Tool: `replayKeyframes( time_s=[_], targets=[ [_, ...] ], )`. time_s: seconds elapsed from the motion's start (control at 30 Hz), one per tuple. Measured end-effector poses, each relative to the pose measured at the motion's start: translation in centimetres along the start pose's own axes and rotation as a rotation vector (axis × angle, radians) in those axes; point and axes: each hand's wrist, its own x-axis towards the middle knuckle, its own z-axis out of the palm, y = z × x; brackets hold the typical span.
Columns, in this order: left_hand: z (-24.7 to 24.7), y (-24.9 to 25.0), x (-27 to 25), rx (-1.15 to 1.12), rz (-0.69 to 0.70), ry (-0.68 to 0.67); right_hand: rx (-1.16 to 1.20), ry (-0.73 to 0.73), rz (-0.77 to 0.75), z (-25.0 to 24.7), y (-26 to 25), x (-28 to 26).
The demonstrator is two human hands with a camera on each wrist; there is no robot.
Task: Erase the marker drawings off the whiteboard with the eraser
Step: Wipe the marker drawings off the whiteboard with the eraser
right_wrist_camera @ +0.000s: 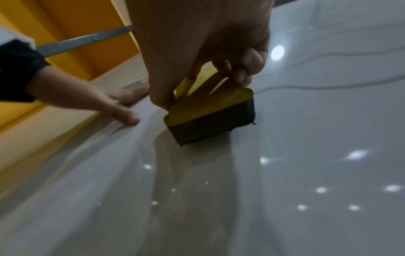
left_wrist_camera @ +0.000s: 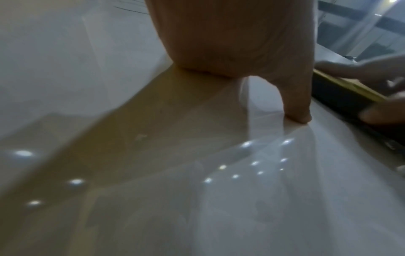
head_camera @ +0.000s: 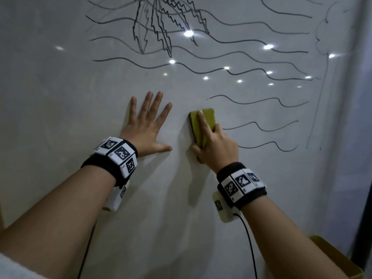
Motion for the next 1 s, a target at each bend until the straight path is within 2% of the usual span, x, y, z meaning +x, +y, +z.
replayKeyframes(
  time_s=[0.13,0.23,0.33,0.53,0.77,0.93,1.0],
  targets=[
    [0.1,0.0,0.0,-0.014,0.005,0.012,0.023,0.03,0.027,0.4,-0.1,0.1],
    [0.0,-0.1,-0.1,-0.023,0.013,0.023,0.061,0.075,-0.022,3.0,-0.1,-3.6],
    [0.0,0.0,-0.2,-0.024,0.01,0.02,0.032,0.005,-0.041,4.8,-0.1,-6.6],
    [-0.2,0.0,-0.3,-0.02,0.008,0.024,0.045,0.072,-0.028,3.9,-0.2,-5.0],
    [0.2,-0.2,-0.2,-0.03,0.018,0.043,0.068,-0.026,-0.02,4.9,0.5,-7.4],
    [0.5,-0.2,-0.2,-0.029,0.026,0.076,0.08,0.076,0.061,3.7,1.2,-5.3],
    [0.6,-0.2,-0.2,-0.032,0.028,0.08,0.098,0.066,0.079,3.8,1.1,-5.6]
  ],
)
